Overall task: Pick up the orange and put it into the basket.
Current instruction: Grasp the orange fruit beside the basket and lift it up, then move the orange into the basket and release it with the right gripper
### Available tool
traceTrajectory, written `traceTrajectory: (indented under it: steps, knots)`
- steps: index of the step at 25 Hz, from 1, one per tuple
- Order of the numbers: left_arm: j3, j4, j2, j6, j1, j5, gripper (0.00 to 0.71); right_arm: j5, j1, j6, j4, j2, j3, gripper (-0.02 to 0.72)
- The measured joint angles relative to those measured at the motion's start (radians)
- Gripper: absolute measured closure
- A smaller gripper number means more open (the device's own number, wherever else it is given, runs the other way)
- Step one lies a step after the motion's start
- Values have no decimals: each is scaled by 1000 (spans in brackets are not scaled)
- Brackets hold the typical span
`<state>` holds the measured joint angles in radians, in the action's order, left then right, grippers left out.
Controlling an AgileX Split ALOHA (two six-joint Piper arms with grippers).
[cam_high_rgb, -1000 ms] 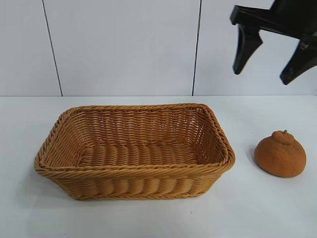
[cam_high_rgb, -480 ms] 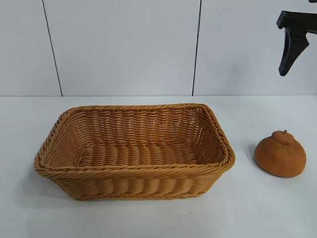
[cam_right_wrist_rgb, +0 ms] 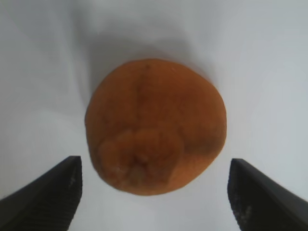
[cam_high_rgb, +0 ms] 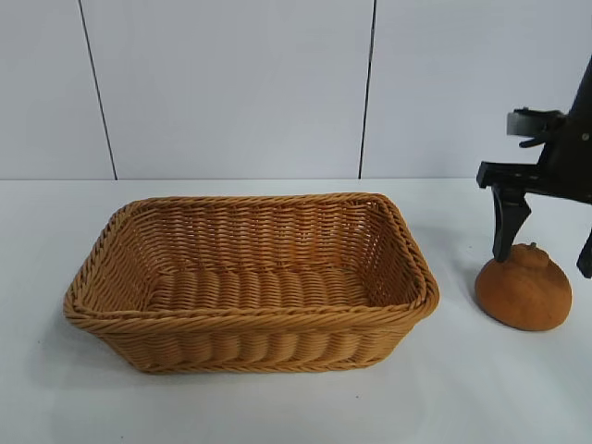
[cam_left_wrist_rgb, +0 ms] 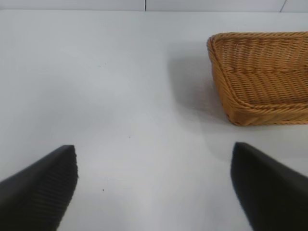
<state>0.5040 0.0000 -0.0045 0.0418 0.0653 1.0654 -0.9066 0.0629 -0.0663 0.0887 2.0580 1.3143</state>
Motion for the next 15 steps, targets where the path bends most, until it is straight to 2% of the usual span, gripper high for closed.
traceTrajectory:
  steps: [1, 3, 5, 15]
  knots:
    - [0, 0, 0, 0, 0, 0, 94, 0, 0, 1, 0, 0, 0, 265]
    - [0, 0, 0, 1, 0, 0, 94, -2, 0, 1, 0, 0, 0, 482]
    - [0, 0, 0, 1, 0, 0, 94, -9, 0, 3, 0, -6, 4, 658]
    - [0, 0, 0, 2, 0, 0, 94, -9, -1, 21, -2, -240, 5, 670]
